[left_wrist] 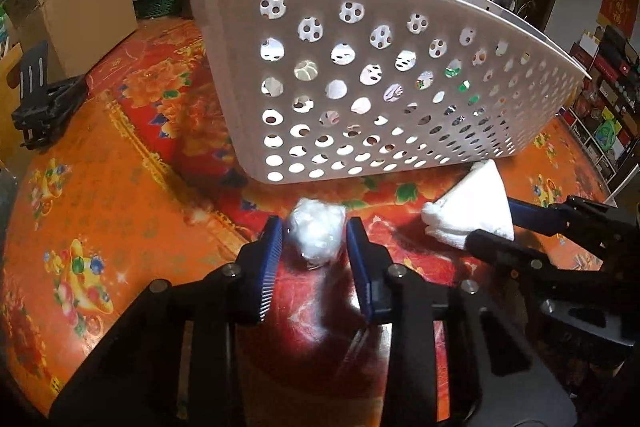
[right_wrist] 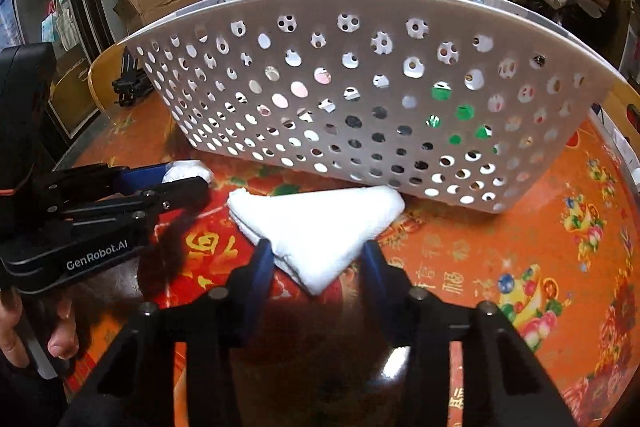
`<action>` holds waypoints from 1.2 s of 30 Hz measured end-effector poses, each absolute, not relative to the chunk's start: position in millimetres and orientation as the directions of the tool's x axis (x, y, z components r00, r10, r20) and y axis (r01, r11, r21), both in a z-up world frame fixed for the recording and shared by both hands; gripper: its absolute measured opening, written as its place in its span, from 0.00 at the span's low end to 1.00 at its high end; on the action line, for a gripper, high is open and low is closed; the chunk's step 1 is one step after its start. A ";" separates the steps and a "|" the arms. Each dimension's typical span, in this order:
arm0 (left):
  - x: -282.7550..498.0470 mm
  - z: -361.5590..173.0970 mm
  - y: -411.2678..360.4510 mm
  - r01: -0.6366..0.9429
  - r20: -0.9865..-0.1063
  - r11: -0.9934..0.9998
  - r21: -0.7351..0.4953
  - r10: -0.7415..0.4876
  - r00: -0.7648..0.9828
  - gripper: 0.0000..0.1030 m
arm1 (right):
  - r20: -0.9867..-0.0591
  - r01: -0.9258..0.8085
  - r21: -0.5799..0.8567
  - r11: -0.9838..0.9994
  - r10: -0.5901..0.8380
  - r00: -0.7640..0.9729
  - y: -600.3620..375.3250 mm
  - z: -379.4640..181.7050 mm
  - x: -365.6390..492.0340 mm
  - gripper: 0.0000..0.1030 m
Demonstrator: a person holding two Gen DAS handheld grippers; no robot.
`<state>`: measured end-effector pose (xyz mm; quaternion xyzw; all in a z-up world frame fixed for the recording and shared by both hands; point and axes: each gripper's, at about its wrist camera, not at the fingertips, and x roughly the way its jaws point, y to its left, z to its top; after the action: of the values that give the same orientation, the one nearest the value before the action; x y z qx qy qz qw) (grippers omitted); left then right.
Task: Organize soft objects
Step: 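Grasp the small white wrapped ball with left gripper while right grasps folded cloth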
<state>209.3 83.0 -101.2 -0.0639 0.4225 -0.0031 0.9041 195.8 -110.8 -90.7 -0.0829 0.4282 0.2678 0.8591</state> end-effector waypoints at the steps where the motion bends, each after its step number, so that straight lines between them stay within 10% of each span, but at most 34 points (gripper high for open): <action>1: 209.3 -100.9 82.7 -0.047 -0.762 0.992 -0.120 -0.062 0.645 0.29 | -0.779 -0.530 0.090 0.843 0.391 0.490 -113.5 -90.6 194.8 0.35; 36: 90.2 15.6 44.3 0.007 -0.563 0.997 -0.083 -0.052 0.825 0.24 | -0.613 -0.528 0.073 0.846 0.455 0.646 -198.6 1.2 113.0 0.24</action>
<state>90.2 44.3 15.6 -0.0386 0.2954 -0.0153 0.9545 113.0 -198.6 1.2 -0.0563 0.3215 0.2715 0.9054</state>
